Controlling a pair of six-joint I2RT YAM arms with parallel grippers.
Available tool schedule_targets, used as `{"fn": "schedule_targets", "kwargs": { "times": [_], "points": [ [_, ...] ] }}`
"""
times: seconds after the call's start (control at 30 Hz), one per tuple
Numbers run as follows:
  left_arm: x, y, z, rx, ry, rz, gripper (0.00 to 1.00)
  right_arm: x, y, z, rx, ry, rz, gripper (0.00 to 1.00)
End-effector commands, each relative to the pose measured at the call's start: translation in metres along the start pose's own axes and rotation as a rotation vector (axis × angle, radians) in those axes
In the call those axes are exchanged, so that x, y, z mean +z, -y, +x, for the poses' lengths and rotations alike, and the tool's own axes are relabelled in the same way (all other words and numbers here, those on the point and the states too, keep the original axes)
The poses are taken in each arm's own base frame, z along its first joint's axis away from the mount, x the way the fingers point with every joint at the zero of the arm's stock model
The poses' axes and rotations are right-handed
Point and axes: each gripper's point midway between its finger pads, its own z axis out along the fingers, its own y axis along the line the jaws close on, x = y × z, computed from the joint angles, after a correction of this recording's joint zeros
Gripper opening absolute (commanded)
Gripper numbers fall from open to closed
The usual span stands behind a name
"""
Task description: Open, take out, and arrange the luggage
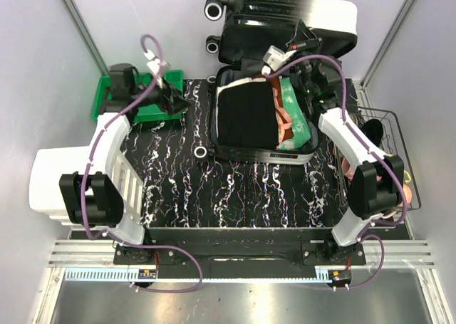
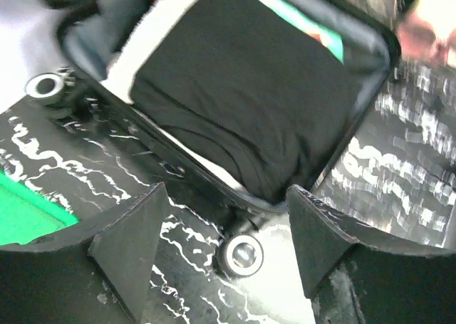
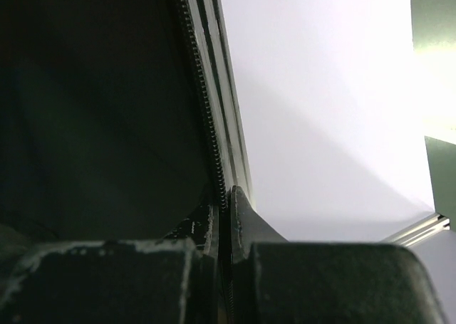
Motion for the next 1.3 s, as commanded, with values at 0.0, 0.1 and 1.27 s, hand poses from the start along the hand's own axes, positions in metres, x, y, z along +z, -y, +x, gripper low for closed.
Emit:
{"fn": "schedule_targets", "kwargs": {
  "times": [0.0, 0.1, 1.27],
  "points": [
    [0.021, 0.058, 0.065, 0.383, -0.215, 0.145, 0.73, 0.017, 0.023, -0.004, 0.099, 0.034, 0.049, 0.00],
    [0.055, 0.077, 0.095, 0.550, -0.314, 0.226, 0.75, 0.029, 0.032, -0.004, 0.095, 0.049, 0.072, 0.00],
    [0.164, 0.247, 0.219, 0.771, -0.470, 0.700, 0.00, 0.091, 0.040, 0.088, -0.060, 0.004, 0.178, 0.02]
  ]
}}
